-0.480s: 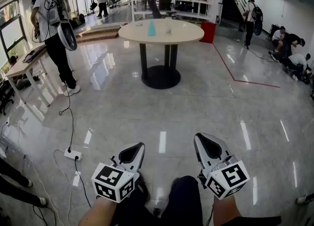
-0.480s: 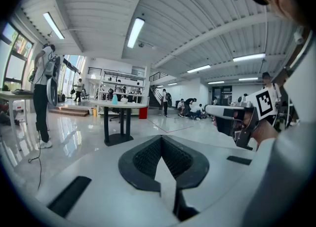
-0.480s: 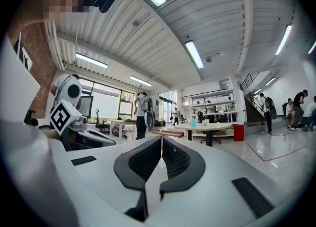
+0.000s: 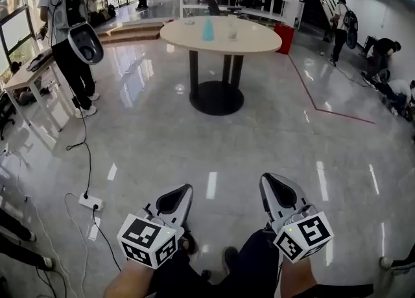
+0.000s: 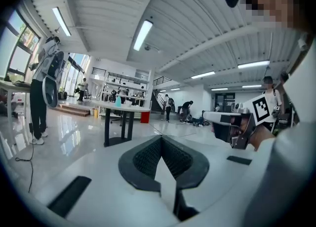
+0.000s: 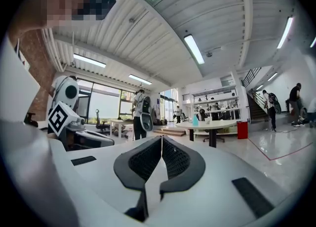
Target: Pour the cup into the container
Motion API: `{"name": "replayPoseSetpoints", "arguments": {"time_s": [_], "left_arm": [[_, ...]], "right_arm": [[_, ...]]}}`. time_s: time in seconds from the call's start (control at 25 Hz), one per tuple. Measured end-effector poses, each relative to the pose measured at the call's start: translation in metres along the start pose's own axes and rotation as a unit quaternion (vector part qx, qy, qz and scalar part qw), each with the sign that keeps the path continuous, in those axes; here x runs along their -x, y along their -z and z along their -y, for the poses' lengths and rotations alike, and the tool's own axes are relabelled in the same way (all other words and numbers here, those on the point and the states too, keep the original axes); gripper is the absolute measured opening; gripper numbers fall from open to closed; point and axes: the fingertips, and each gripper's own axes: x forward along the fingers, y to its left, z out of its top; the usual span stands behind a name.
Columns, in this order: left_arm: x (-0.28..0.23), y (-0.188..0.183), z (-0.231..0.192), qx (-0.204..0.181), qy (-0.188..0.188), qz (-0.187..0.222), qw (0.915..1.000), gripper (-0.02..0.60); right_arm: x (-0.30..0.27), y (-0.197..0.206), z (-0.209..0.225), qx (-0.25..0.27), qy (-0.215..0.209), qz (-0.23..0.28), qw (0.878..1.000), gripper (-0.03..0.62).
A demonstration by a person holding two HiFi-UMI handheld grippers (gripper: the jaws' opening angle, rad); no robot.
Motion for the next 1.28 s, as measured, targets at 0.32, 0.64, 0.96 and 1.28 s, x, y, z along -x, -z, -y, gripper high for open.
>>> {"name": "replayPoseSetpoints", "arguments": {"time_s": [0.32,0.64,0.96,1.28], "left_arm": [[-0.062,-0.029,-0.041,0.015,-0.011,0.026,0.9995,0.0],[-0.146,-0.058,-0.065,-0.002,-0.02,0.005,0.9998,0.0],[-0.21,-0.082,-0.126,0.001,-0.038,0.018,0.9991,0.0],[-0.29,-0.112,-0.191,0.004,-0.04,0.028,0.9988,0.0]], "right_arm": [[-0.071,-0.023,0.036,0.028,-0.032,0.01,0.999,0.006],[-0.124,-0.029,0.115,-0.005,-0.024,0.024,0.999,0.006],[-0.208,-0.03,0.166,-0.003,-0.035,0.027,0.999,0.006],[-0.305,-0.041,0.219,0.011,-0.044,0.028,0.999,0.006]]}}
